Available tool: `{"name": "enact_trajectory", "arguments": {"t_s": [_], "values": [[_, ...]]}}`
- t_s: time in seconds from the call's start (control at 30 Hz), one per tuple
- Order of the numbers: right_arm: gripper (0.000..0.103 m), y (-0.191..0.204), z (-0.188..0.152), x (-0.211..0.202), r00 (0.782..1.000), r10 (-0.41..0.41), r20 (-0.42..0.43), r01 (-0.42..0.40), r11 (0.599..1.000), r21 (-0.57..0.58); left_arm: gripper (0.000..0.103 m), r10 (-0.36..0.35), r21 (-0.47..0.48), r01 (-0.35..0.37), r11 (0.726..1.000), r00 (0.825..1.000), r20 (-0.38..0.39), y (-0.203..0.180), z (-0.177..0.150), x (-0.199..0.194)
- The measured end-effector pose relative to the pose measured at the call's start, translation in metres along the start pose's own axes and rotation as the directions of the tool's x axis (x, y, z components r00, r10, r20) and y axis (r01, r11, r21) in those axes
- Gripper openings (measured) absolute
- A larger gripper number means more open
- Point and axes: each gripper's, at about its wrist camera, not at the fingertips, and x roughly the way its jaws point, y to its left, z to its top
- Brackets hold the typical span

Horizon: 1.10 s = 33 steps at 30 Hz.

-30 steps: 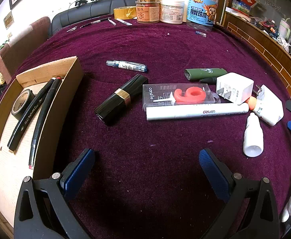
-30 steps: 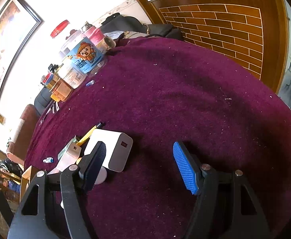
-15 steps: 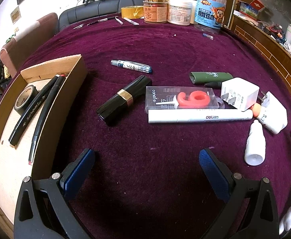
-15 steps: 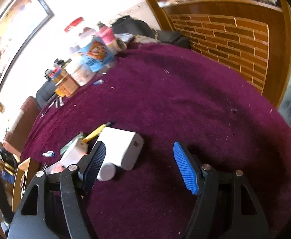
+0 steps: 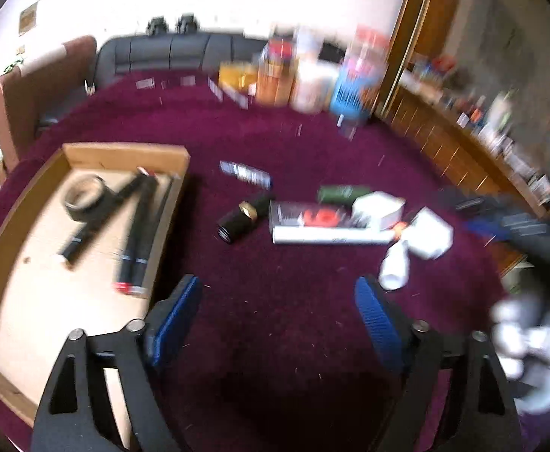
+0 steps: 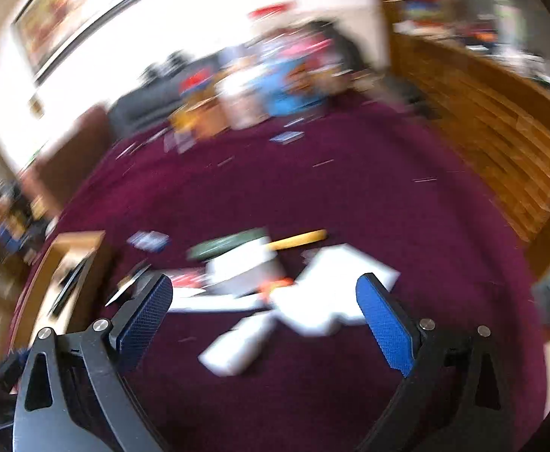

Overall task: Organize rigid objects
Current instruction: 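Grasp the long white marker with the left tool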

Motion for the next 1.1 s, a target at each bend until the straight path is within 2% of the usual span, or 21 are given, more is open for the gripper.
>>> {"name": "enact_trajectory", "arguments": {"t_s": [0.03,0.07,0.13,0.2,0.23,0.27,0.3,0.4,0.47,0.57,0.67,0.7,0.8,0.83,0.87,0.93,0.97,1.07,1.1], "values": [[0.098,0.014,0.001,0.011,0.998,0.048,-0.039,-0.049,0.998,-0.026,0.093,-0.02,-0.006,0.02,1.0,0.999,0.045,0.007,-0.002,-0.013],[0.097,0.03,0.002,0.026,0.992,0.089,-0.09,-0.094,0.994,-0.059,0.093,-0.042,-0.011,0.043,0.999,0.996,0.083,0.016,-0.006,-0.025],[0.092,0.052,0.0,0.049,0.98,0.11,-0.166,-0.131,0.984,-0.121,0.093,-0.082,-0.034,0.085,0.996,0.994,0.074,0.03,-0.01,-0.027],[0.092,0.07,-0.001,0.074,0.967,0.11,-0.23,-0.148,0.977,-0.156,0.092,-0.138,-0.094,0.136,0.986,0.99,-0.01,0.043,-0.016,-0.02],[0.091,0.074,0.001,0.089,0.96,0.097,-0.263,-0.14,0.978,-0.152,0.087,-0.174,-0.107,0.165,0.98,0.982,-0.075,0.046,-0.019,-0.013],[0.091,0.073,0.002,0.097,0.957,0.089,-0.278,-0.134,0.98,-0.148,0.081,-0.223,-0.122,0.207,0.971,0.965,-0.136,0.05,-0.022,-0.007],[0.09,0.072,0.002,0.1,0.956,0.082,-0.281,-0.127,0.981,-0.146,0.077,-0.23,-0.133,0.21,0.969,0.961,-0.153,0.053,-0.024,-0.005],[0.09,0.062,-0.002,0.113,0.935,0.109,-0.337,-0.139,0.988,-0.066,0.077,-0.183,-0.129,0.163,0.978,0.97,-0.158,0.059,-0.024,-0.005],[0.09,0.056,-0.009,0.105,0.923,0.152,-0.353,-0.172,0.985,-0.025,0.077,-0.159,-0.118,0.142,0.983,0.976,-0.149,0.058,-0.022,-0.007],[0.09,0.051,-0.025,0.094,0.886,0.248,-0.392,-0.238,0.968,0.076,0.077,-0.158,-0.103,0.145,0.984,0.978,-0.136,0.055,-0.019,-0.01],[0.09,0.053,-0.043,0.084,0.833,0.355,-0.426,-0.328,0.935,0.136,0.077,-0.159,-0.095,0.147,0.985,0.978,-0.138,0.049,-0.022,-0.011],[0.091,0.054,-0.048,0.081,0.821,0.375,-0.431,-0.346,0.927,0.147,0.077,-0.158,-0.092,0.146,0.985,0.977,-0.14,0.05,-0.023,-0.011],[0.09,0.052,-0.06,0.074,0.757,0.481,-0.442,-0.422,0.877,0.23,0.077,-0.161,-0.08,0.15,0.985,0.975,-0.151,0.044,-0.027,-0.015],[0.09,0.045,-0.061,0.067,0.743,0.528,-0.412,-0.453,0.849,0.271,0.077,-0.164,-0.074,0.154,0.985,0.975,-0.153,0.041,-0.028,-0.017],[0.09,0.041,-0.058,0.061,0.748,0.542,-0.382,-0.466,0.84,0.279,0.077,-0.167,-0.066,0.159,0.985,0.974,-0.154,0.037,-0.029,-0.018],[0.09,0.03,-0.052,0.044,0.79,0.524,-0.317,-0.463,0.85,0.252,0.077,-0.182,-0.052,0.176,0.983,0.97,-0.162,0.028,-0.031,-0.02],[0.09,0.021,-0.05,0.032,0.818,0.501,-0.282,-0.447,0.863,0.236,0.077,-0.186,-0.044,0.181,0.982,0.967,-0.175,0.02,-0.032,-0.018],[0.09,0.0,-0.048,0.01,0.856,0.471,-0.213,-0.422,0.874,0.241,0.077,-0.167,-0.037,0.163,0.986,0.961,-0.222,0.002,-0.033,-0.004],[0.09,-0.005,-0.05,0.006,0.866,0.458,-0.198,-0.41,0.879,0.241,0.077,-0.136,-0.035,0.131,0.991,0.961,-0.24,-0.004,-0.033,0.006]]}}
